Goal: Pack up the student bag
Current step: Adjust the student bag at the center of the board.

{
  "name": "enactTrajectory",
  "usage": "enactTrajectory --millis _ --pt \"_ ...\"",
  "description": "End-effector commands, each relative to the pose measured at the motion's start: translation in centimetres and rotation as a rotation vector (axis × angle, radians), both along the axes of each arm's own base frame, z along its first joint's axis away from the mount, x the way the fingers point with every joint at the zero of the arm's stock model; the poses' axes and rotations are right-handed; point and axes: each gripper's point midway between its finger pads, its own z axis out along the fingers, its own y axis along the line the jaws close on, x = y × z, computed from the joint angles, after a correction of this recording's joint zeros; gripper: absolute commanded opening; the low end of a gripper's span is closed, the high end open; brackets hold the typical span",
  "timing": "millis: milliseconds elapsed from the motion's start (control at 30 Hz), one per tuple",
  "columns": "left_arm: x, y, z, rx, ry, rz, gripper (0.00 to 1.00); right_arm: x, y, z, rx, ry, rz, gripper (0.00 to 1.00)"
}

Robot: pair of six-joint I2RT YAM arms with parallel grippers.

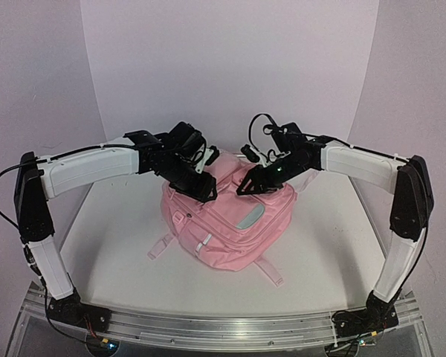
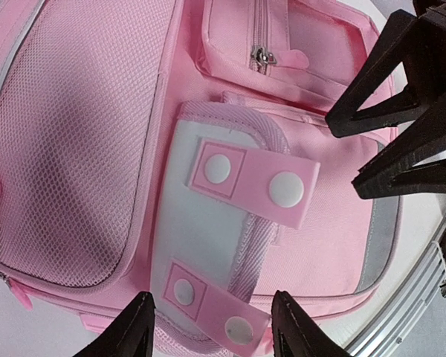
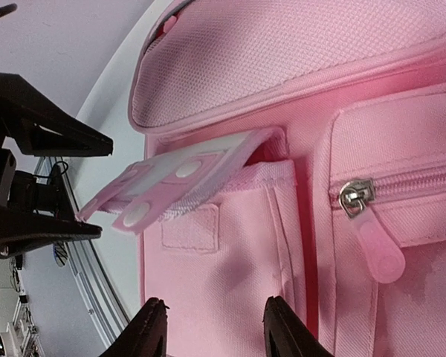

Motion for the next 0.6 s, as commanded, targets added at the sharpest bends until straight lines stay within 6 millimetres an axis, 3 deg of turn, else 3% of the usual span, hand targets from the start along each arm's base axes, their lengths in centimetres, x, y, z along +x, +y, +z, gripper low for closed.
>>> enactTrajectory --millis 0,133,333,467,567 --pt "0.5 -0.6 2.7 -0.052 -0.062 -0.005 0.53 -2.1 0.1 2.3 0.075 0.052 0.044 0.39" --pt "0.6 -0.7 2.7 -0.052 -0.067 -0.009 0.47 -3.2 0.9 1.4 0.089 0.114 0.062 0.31" --pt "0.6 -1.1 1.9 -0.044 -0.051 -0.013 0.41 -2.8 2.1 -0.2 0.077 0.147 0.046 0.28" --pt "0.8 -1.2 2.2 -0.055 -0.065 -0.008 0.29 -1.8 2.6 -1.2 0.075 0.164 0.001 0.27" --pt "0.8 -1.5 2.4 -0.071 -0.067 -0.014 0.13 -1.3 2.9 -2.1 0.074 0.187 -0.023 0.23"
